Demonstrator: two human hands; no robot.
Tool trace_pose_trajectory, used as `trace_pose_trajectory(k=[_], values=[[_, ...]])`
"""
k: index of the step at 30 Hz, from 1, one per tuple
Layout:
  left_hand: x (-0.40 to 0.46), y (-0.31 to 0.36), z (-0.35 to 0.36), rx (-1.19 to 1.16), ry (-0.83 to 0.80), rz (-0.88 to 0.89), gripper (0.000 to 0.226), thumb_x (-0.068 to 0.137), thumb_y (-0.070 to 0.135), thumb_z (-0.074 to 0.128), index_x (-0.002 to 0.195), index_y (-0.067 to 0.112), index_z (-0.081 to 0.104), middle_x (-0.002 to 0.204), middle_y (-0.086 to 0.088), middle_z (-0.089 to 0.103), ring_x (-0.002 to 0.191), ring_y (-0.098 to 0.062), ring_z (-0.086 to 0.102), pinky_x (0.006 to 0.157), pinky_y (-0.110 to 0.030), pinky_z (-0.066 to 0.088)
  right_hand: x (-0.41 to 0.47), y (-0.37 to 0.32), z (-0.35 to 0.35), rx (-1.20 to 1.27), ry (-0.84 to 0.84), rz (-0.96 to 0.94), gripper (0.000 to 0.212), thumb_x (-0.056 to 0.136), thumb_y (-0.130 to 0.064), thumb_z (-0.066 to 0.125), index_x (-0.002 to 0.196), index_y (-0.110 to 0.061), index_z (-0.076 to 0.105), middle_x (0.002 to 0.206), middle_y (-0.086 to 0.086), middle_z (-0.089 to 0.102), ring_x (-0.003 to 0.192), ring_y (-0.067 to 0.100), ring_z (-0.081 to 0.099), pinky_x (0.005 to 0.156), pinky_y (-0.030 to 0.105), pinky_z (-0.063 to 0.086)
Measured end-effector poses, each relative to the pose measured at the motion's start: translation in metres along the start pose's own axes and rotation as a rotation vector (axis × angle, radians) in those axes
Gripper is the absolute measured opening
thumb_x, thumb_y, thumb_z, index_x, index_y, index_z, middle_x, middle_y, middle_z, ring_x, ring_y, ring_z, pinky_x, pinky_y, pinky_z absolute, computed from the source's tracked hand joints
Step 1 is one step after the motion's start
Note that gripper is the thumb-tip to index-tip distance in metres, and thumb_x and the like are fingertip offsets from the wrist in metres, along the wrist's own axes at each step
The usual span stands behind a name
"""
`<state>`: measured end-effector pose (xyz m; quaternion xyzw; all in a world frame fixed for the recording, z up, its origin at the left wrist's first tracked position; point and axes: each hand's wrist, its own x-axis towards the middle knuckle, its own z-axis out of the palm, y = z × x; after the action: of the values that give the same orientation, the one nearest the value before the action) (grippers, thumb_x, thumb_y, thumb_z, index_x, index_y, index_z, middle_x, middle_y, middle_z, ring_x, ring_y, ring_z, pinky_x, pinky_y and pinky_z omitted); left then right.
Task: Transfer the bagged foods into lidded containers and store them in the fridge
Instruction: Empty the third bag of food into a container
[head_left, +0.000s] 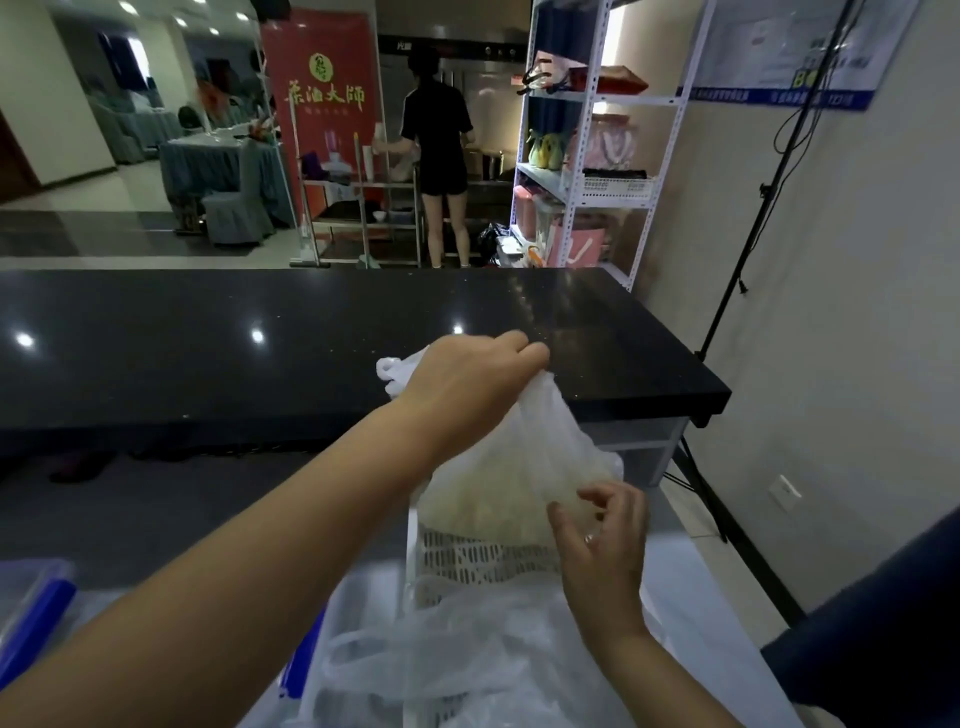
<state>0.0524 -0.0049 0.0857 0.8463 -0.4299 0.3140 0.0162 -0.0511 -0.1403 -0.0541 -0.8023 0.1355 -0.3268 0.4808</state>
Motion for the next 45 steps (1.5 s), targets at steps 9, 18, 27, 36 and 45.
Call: trace_pose_trajectory(k=[9, 18, 27, 36, 45], values=[[-0.048, -0.038, -0.058, 0.078, 0.132, -0.015, 0.021, 0.069, 0.004, 0.073, 0.086, 0.013, 0.064, 0.068, -0.005, 0.057, 0.043, -0.022, 0.046, 0.038, -0.026, 0.033, 0.001, -0.037, 0.035, -0.145, 0.144, -0.105, 0.012, 0.077, -0.012, 0.073, 0.084, -0.01, 0.064, 0.102, -0.003, 0.044, 0.097, 0.009, 0.029, 0.083, 0.029, 0.035], [-0.174, -0.102, -0.078, 0.029, -0.019, -0.149, 0.037, 0.064, 0.011, 0.081, 0.098, 0.017, 0.067, 0.074, -0.001, 0.062, 0.045, -0.019, 0.054, 0.036, -0.028, 0.046, -0.02, -0.1, 0.086, 0.065, -0.206, -0.031, 0.014, 0.091, -0.015, 0.055, 0.079, -0.022, 0.055, 0.08, -0.004, 0.058, 0.072, 0.011, 0.055, 0.058, 0.023, 0.042], [-0.27, -0.131, -0.045, -0.07, -0.145, -0.209, 0.076, 0.053, 0.007, 0.084, 0.116, 0.03, 0.048, 0.071, 0.001, 0.05, 0.039, -0.015, 0.043, 0.032, -0.023, 0.027, -0.045, -0.153, 0.122, 0.151, -0.299, -0.02, 0.014, 0.092, -0.011, 0.051, 0.084, -0.02, 0.057, 0.084, 0.0, 0.061, 0.075, 0.013, 0.058, 0.06, 0.021, 0.045], [-0.288, -0.141, -0.016, -0.165, -0.163, -0.279, 0.059, 0.053, 0.013, 0.085, 0.102, 0.026, 0.056, 0.075, 0.0, 0.051, 0.043, -0.017, 0.044, 0.033, -0.023, 0.031, -0.052, -0.2, 0.144, 0.219, -0.308, -0.075, 0.016, 0.09, -0.009, 0.052, 0.084, -0.023, 0.058, 0.082, -0.004, 0.061, 0.069, 0.0, 0.057, 0.059, 0.013, 0.05], [-0.319, -0.135, 0.02, -0.392, -0.48, -0.551, 0.026, 0.093, 0.031, 0.046, 0.119, 0.032, 0.051, 0.104, 0.005, 0.045, 0.082, -0.018, 0.051, 0.065, -0.031, 0.043, -0.072, -0.192, 0.168, 0.071, -0.45, -0.068, 0.016, 0.088, -0.012, 0.059, 0.081, -0.027, 0.062, 0.082, -0.007, 0.064, 0.074, 0.003, 0.06, 0.066, 0.019, 0.053]])
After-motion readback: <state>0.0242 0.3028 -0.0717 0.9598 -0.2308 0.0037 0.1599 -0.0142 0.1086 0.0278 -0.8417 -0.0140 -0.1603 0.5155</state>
